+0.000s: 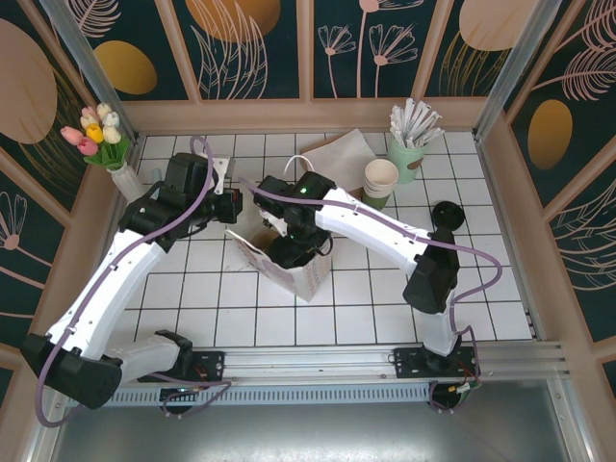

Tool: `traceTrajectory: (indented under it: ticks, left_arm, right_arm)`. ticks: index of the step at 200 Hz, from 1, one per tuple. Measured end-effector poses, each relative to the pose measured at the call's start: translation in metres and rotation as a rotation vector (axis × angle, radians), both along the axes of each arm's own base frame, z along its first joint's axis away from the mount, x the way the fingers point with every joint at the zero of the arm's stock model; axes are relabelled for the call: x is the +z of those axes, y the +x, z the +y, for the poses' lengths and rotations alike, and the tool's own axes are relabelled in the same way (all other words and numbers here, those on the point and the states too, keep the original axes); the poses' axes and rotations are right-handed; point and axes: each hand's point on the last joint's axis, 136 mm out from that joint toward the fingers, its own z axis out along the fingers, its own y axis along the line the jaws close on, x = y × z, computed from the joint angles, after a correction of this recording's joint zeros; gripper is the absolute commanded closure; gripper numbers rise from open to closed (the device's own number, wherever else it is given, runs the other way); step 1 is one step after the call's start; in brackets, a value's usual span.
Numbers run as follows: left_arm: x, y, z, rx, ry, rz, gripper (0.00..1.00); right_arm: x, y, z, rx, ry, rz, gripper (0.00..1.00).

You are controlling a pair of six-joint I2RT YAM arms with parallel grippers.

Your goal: Pack the takeout coffee

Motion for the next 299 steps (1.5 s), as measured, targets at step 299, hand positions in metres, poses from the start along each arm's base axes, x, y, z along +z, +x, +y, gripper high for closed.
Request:
traceTrajectory:
  ticks: [299]
  left_arm:
    - [0.041,-0.007,-0.001,-0.016,-0.073,-0.136,1.00]
  right_arm:
    - [-0.008,0.005,-0.007,-0.056,-0.004,0.044,0.43]
